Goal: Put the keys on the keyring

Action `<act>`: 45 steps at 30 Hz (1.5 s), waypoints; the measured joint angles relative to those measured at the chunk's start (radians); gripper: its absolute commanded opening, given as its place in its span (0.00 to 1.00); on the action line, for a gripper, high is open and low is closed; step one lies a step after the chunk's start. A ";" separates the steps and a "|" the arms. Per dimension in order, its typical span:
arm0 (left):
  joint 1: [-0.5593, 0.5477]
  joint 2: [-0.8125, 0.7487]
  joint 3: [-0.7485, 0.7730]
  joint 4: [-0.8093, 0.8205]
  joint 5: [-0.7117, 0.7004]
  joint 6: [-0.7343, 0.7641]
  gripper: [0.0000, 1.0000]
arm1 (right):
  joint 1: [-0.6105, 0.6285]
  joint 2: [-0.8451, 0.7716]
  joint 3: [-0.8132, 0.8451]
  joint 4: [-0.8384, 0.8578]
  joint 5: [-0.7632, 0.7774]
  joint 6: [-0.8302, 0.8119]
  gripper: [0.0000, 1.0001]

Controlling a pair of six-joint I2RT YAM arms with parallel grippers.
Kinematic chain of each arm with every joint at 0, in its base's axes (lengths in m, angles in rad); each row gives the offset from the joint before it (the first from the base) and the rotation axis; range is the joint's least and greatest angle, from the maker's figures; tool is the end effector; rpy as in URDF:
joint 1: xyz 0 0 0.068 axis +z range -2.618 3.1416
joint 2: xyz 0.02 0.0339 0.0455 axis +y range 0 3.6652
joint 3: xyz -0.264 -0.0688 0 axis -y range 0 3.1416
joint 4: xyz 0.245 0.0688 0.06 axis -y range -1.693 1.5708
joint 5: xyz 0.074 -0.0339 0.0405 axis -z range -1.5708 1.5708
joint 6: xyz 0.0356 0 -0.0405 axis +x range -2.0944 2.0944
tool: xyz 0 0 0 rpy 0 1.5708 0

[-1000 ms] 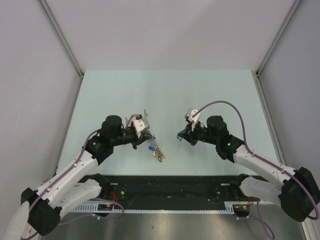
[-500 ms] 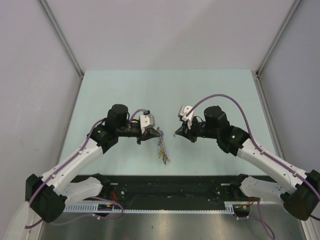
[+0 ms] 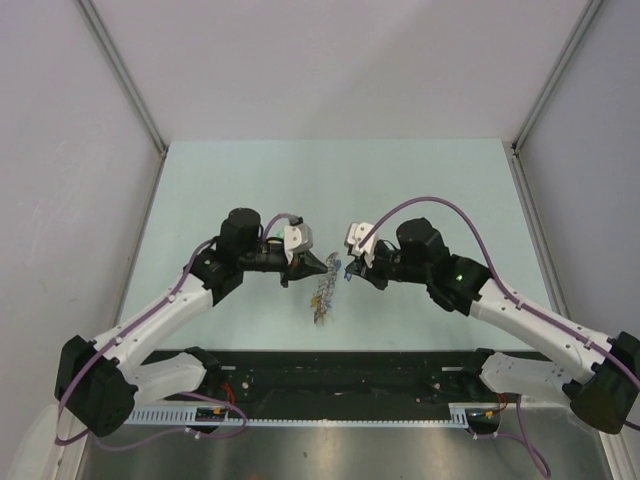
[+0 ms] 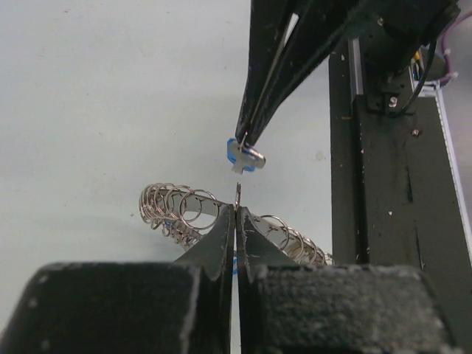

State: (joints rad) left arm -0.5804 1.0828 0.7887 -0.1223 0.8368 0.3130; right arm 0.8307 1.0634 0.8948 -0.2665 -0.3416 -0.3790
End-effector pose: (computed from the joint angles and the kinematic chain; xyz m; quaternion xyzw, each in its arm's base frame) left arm 0.1842 -0.1524 0.2935 0.5307 0.5948 -0.4039 0.4488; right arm 0.1536 0.1859 0.3169 -0.5476 0.6314 0.2583 0.4844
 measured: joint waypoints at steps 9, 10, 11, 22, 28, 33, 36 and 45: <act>0.000 0.021 -0.015 0.061 -0.001 -0.078 0.00 | 0.064 0.012 0.000 0.025 0.101 -0.026 0.00; 0.000 0.024 -0.015 0.061 -0.005 -0.082 0.00 | 0.066 0.012 0.000 0.027 0.108 -0.026 0.00; 0.000 0.027 -0.015 0.061 -0.010 -0.087 0.00 | 0.070 0.012 0.000 0.031 0.115 -0.026 0.00; -0.002 0.037 -0.015 0.061 -0.046 -0.104 0.00 | 0.085 0.020 0.003 0.066 0.151 -0.014 0.00; -0.005 0.041 -0.015 0.061 -0.048 -0.104 0.00 | 0.088 0.034 0.003 0.080 0.150 -0.006 0.00; -0.006 0.043 -0.015 0.061 -0.048 -0.104 0.00 | 0.089 0.045 0.003 0.085 0.150 -0.006 0.00; -0.006 0.043 -0.015 0.061 -0.048 -0.104 0.00 | 0.089 0.046 0.003 0.085 0.150 -0.006 0.00; -0.006 0.043 -0.015 0.061 -0.048 -0.104 0.00 | 0.089 0.051 0.003 0.085 0.137 -0.006 0.00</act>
State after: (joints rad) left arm -0.5869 1.1255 0.7738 -0.0608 0.7891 0.2089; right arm 0.9199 1.1141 0.8982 -0.1810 -0.2047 -0.3855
